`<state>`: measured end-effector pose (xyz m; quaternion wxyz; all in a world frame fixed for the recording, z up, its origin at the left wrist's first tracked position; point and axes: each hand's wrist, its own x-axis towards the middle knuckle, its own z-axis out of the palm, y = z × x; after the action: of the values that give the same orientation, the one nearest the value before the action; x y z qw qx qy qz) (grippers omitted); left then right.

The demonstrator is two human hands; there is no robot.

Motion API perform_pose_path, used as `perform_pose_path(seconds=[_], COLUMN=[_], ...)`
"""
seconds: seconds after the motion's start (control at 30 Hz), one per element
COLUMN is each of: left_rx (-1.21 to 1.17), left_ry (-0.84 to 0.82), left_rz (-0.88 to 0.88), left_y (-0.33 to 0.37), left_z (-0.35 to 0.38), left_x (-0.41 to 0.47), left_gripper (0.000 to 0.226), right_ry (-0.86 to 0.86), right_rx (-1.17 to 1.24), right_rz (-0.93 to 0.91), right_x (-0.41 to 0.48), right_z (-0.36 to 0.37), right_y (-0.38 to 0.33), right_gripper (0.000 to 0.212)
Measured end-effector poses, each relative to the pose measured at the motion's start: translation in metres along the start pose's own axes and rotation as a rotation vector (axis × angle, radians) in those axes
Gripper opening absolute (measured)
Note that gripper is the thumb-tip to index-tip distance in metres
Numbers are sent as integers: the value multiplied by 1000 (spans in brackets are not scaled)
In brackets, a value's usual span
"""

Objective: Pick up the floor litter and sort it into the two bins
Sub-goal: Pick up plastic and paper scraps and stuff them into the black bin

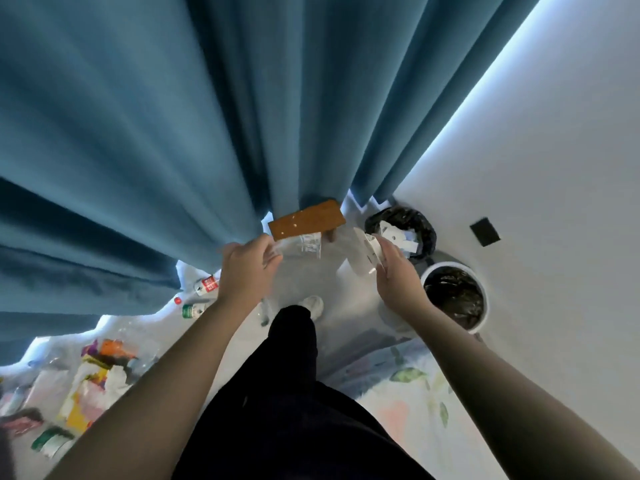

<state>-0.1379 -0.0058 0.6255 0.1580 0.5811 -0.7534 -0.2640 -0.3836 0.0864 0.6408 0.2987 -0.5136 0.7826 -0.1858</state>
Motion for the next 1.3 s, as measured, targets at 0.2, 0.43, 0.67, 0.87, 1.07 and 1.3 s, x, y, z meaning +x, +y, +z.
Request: perform_pose_path(seconds=[0.2, 0.43, 0.67, 0.87, 1.07, 1.3], left_rx=[63, 275, 273, 174, 203, 642], left_ry=[-178, -488, -664, -658, -725, -665], left_rz=[130, 332, 194, 1, -32, 537], left_y=[65, 127, 143, 102, 70, 49], left_z=[53, 141, 325, 495, 624, 686], left_x=[82, 186, 271, 307, 322, 334], left_gripper=[16, 15, 34, 27, 23, 66], right_ry=[59, 134, 224, 150, 77, 29], right_rx=[1, 11, -37, -268, -463, -532], right_rz=[158, 375, 560, 594, 549, 554], right_x=[52, 133, 218, 282, 333, 353], right_z=[-32, -52, -3, 81, 145, 184], right_y=[60, 147, 289, 397, 480, 518], right_gripper=[61, 63, 61, 70, 72, 70])
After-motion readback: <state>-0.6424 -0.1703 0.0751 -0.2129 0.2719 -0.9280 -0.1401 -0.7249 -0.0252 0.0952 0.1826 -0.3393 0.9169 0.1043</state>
